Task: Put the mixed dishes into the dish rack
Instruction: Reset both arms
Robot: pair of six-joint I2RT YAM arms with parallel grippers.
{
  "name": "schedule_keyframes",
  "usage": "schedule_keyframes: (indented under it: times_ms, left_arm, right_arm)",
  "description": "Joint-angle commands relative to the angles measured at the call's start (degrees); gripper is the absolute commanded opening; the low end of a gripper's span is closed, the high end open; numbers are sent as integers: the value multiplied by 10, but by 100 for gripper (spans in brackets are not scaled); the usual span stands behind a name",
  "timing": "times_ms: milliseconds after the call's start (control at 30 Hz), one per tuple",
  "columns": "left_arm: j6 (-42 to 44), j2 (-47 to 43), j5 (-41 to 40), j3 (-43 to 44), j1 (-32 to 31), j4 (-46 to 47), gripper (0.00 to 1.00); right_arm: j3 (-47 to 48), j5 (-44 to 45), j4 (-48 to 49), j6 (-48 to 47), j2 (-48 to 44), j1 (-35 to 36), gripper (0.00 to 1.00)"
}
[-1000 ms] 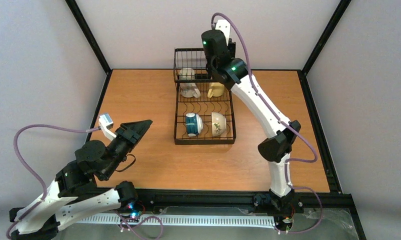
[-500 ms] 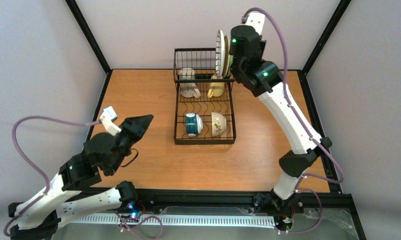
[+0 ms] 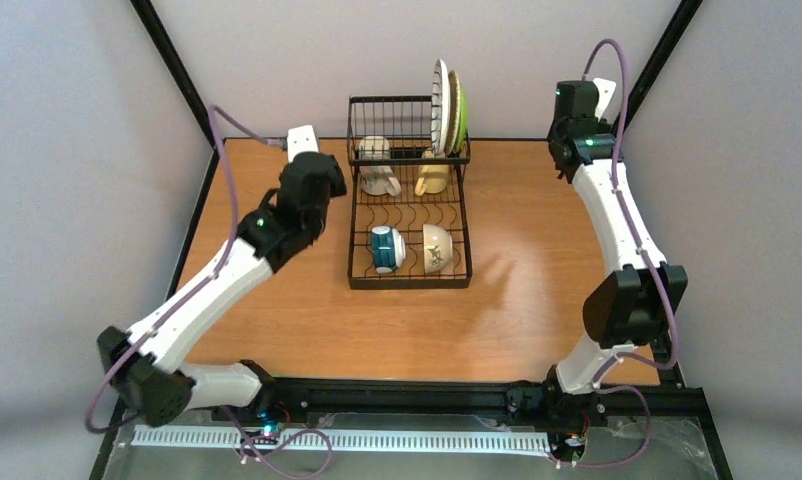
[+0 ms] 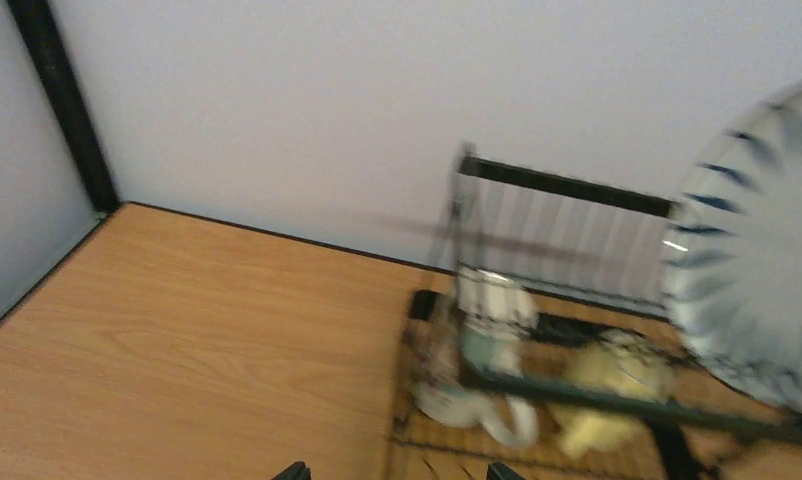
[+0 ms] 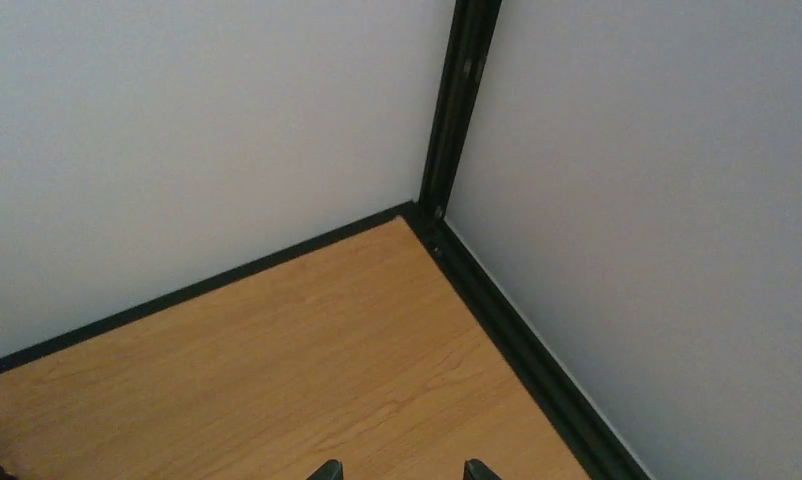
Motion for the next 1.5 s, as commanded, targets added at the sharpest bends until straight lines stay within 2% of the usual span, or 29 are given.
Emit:
schedule_keyframes:
  times_ms: [0,33,67,100,167,200,333,600,833,1033,1467]
  left_arm:
    - [60,85,111,77,132,21,100]
    - [67,114,117,96,154,16,100]
    - [70,136,124,113,173,13,100]
    - [68,156,136,124,196,14,100]
    - [62,182,164,130,236,26,100]
    - [58,193,176,130,256,35,100]
    - [59,237,207,123,305,57,100]
    - [93,268,205,75,309,103,100]
    - [97,251,247,14,334,150,100]
    - [121,248,256,-4,334,169,100]
    - [125,228,256,-35,334,180,100]
  right_arm:
    - [-9,-123,54,10,46,-42,69]
    - [-6,-135,56,7,60,-48,70]
    - [-1,-141,57,5,75,-51,75]
    - [1,-130,60,1,83,-48,85]
    - [-51,-144,132,-24,55,-46,96]
    - [-86,-158,166,-33,43,-48,98]
    - [-90,-185,176,-34,40,-54,99]
    - [-83,-227,148,-16,23,-29,99]
    - [-112,-165,156,-32,43,20,99]
    - [-181,-134,190,-18,31,20,99]
    - [-239,-78,236,-29,-4,-7,99]
